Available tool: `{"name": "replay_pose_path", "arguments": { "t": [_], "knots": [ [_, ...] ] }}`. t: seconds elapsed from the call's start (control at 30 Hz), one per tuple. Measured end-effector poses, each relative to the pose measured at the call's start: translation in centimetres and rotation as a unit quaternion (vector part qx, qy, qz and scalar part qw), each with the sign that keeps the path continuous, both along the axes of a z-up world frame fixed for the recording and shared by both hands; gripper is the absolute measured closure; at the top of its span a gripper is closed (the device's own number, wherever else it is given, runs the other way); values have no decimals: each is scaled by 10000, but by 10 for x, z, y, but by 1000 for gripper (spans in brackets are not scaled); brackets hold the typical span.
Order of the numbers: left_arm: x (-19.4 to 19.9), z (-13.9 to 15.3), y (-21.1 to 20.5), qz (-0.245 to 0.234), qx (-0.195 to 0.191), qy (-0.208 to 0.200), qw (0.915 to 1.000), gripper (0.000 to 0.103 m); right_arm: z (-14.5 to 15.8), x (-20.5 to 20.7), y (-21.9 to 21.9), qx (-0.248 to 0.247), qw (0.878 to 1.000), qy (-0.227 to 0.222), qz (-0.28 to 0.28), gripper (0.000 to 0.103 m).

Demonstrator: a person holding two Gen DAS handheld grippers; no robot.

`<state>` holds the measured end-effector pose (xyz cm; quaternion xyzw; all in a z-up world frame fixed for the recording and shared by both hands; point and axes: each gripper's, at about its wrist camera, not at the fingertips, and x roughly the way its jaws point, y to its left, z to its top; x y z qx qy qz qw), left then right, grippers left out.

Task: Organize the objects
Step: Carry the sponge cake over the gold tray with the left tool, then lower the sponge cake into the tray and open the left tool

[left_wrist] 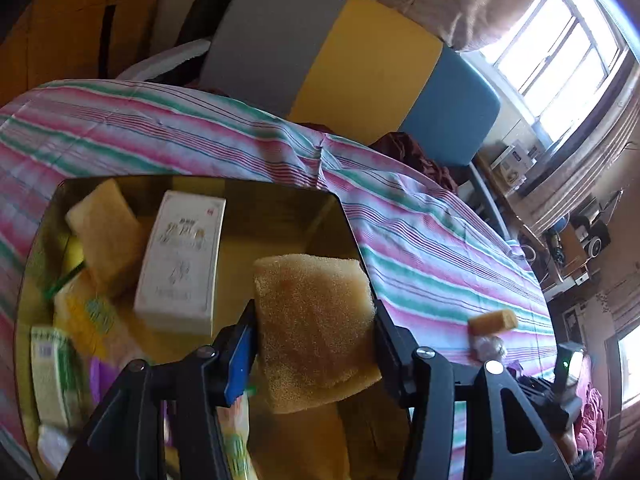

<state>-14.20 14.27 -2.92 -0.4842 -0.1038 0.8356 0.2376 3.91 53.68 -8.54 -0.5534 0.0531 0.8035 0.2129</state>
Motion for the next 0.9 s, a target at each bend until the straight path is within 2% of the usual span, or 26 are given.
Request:
{"name": "replay_pose_path", "arguments": {
  "t": [0.2,0.33,0.4,0.43,0.57,0.7,0.9],
  "knots": [
    [-47,-20,22,155,-542,-48,9984,47,0,-3,0,22,10000,-18,43,67],
    [-67,-36,29,228,-767,-281,9964,44,0,-3,2,23,10000,-14,63,67],
    [-69,-39,30,202,-854,-337,9956,41,0,-3,2,21,10000,-15,63,67],
    [-69,-39,30,157,-851,-306,9958,35,0,-4,2,20,10000,-14,64,67],
    [-60,-25,28,80,-681,-64,9976,23,1,-4,1,25,10000,-15,56,67],
    [-41,-3,15,142,-640,269,9975,22,1,-5,4,23,10000,-6,46,67],
    [28,19,-8,181,-1139,890,9893,23,1,-6,0,190,9998,-25,88,69]
  ]
}}
